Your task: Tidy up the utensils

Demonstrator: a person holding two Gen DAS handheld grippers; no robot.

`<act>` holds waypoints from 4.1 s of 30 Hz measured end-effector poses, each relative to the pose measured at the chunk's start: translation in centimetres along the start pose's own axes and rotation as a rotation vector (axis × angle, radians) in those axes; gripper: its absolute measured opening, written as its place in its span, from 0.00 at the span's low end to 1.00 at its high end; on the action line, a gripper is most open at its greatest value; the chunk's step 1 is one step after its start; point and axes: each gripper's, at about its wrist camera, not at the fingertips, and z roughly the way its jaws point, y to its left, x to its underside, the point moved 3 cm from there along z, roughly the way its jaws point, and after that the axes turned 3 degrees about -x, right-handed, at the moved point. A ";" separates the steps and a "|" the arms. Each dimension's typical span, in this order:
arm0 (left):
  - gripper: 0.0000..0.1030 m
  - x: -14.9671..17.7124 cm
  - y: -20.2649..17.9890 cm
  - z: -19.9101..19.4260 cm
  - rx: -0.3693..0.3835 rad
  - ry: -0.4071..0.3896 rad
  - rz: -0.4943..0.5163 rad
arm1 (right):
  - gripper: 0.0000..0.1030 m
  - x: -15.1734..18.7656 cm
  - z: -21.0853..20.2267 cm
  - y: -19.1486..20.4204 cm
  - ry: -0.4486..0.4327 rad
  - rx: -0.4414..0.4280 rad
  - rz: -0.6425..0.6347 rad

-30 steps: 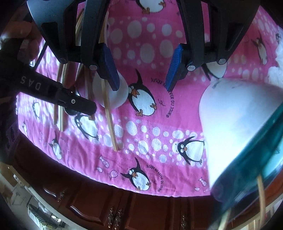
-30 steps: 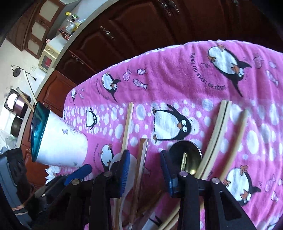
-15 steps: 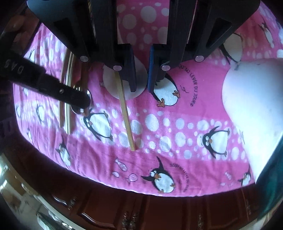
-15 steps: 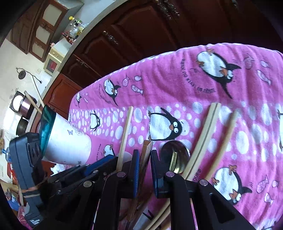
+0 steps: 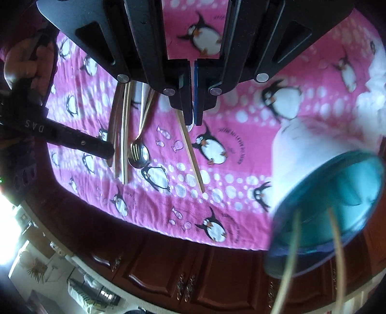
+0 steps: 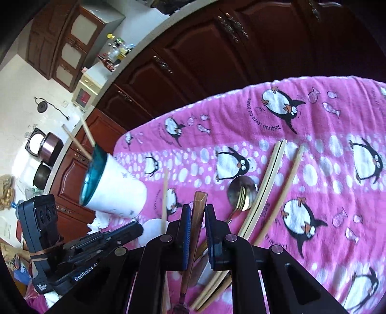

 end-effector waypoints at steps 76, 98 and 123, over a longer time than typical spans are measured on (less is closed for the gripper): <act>0.01 -1.3 9.4 -18.9 -0.025 -0.348 -0.110 | 0.09 -1.0 -8.4 14.6 -0.156 -0.072 -0.293; 0.01 -10.5 13.8 -17.9 -0.260 -0.553 -0.143 | 0.09 -9.5 -6.7 25.8 -0.239 -0.099 -0.483; 0.01 -11.5 13.9 -15.6 -0.311 -0.564 -0.106 | 0.09 -10.8 -1.3 25.0 -0.192 -0.057 -0.459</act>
